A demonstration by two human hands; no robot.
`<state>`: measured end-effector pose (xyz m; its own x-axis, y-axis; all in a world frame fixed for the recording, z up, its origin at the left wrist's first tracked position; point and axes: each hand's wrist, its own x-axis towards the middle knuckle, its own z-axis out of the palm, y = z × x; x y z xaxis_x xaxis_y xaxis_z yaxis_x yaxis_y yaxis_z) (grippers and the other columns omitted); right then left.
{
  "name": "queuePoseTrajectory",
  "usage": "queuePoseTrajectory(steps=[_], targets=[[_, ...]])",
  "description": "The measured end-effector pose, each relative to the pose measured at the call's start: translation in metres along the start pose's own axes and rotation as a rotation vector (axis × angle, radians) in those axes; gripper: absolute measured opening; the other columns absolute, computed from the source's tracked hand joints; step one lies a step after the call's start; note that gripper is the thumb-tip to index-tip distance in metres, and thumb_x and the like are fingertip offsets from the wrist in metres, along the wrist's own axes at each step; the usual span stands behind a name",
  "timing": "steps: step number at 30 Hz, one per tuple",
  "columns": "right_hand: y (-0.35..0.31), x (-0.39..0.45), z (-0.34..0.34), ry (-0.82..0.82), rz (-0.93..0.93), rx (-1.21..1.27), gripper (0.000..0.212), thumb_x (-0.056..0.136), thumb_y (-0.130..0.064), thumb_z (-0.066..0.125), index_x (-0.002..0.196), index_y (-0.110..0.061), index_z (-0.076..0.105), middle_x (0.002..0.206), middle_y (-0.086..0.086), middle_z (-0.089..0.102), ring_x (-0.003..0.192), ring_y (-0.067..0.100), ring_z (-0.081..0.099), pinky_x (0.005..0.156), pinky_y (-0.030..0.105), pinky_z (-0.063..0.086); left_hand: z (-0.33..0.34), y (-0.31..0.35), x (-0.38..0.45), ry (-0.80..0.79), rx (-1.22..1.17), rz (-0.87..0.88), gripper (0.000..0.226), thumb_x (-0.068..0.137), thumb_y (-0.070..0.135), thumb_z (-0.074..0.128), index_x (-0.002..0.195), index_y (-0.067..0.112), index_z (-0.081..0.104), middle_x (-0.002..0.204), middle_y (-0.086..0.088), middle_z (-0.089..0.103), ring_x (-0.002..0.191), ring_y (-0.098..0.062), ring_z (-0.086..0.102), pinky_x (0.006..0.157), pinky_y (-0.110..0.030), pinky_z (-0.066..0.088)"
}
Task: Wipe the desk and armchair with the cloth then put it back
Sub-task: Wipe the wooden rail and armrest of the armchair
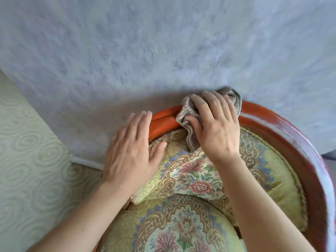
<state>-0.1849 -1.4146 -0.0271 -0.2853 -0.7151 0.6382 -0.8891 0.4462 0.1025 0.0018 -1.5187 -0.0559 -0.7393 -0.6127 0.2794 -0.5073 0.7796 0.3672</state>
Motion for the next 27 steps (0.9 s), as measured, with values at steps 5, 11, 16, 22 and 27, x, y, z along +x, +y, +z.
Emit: queuePoseTrajectory(steps=[5,11,16,22,27], targets=[[0.007,0.002,-0.001,0.015,-0.003,0.018,0.042,0.102,-0.041,0.052,0.131,-0.01,0.061,0.127,0.015,0.061,0.124,0.036,0.054,0.113,0.048,0.034,-0.004,0.029,0.023,0.016,0.039,0.16,0.065,0.093,0.029,0.06,0.152,0.016,0.039,0.16,-0.007,0.032,0.149,-0.025,0.028,0.119,-0.039,0.018],[0.035,0.002,-0.011,0.05,-0.02,0.018,0.034,0.105,-0.032,0.048,0.124,-0.007,0.063,0.119,0.013,0.063,0.112,0.034,0.058,0.108,0.045,0.039,0.007,0.062,0.04,-0.02,0.039,0.254,0.07,0.09,0.035,0.06,0.152,0.012,0.037,0.162,-0.009,0.027,0.151,-0.023,0.023,0.123,-0.038,0.021],[0.043,0.007,-0.022,0.013,-0.004,0.051,0.023,0.102,-0.023,0.051,0.115,-0.009,0.064,0.11,0.009,0.064,0.107,0.032,0.06,0.098,0.041,0.043,0.008,0.088,0.048,0.002,-0.026,0.275,0.065,0.087,0.029,0.062,0.144,0.003,0.047,0.156,-0.014,0.039,0.148,-0.025,0.032,0.122,-0.039,0.026],[0.058,0.007,-0.041,0.035,0.058,0.087,0.013,0.094,-0.01,0.057,0.102,-0.003,0.064,0.094,0.011,0.065,0.09,0.034,0.063,0.08,0.043,0.049,0.009,0.105,0.048,0.003,-0.055,0.324,0.064,0.089,0.017,0.056,0.15,0.003,0.039,0.155,-0.014,0.04,0.148,-0.025,0.032,0.122,-0.037,0.023],[0.101,-0.023,-0.066,0.104,0.202,0.057,0.011,0.097,-0.008,0.055,0.092,0.0,0.06,0.084,0.015,0.062,0.077,0.036,0.057,0.069,0.043,0.044,0.015,0.125,0.037,-0.015,-0.082,0.364,0.061,0.095,0.019,0.047,0.153,0.007,0.034,0.16,-0.011,0.03,0.15,-0.02,0.025,0.122,-0.034,0.017]])
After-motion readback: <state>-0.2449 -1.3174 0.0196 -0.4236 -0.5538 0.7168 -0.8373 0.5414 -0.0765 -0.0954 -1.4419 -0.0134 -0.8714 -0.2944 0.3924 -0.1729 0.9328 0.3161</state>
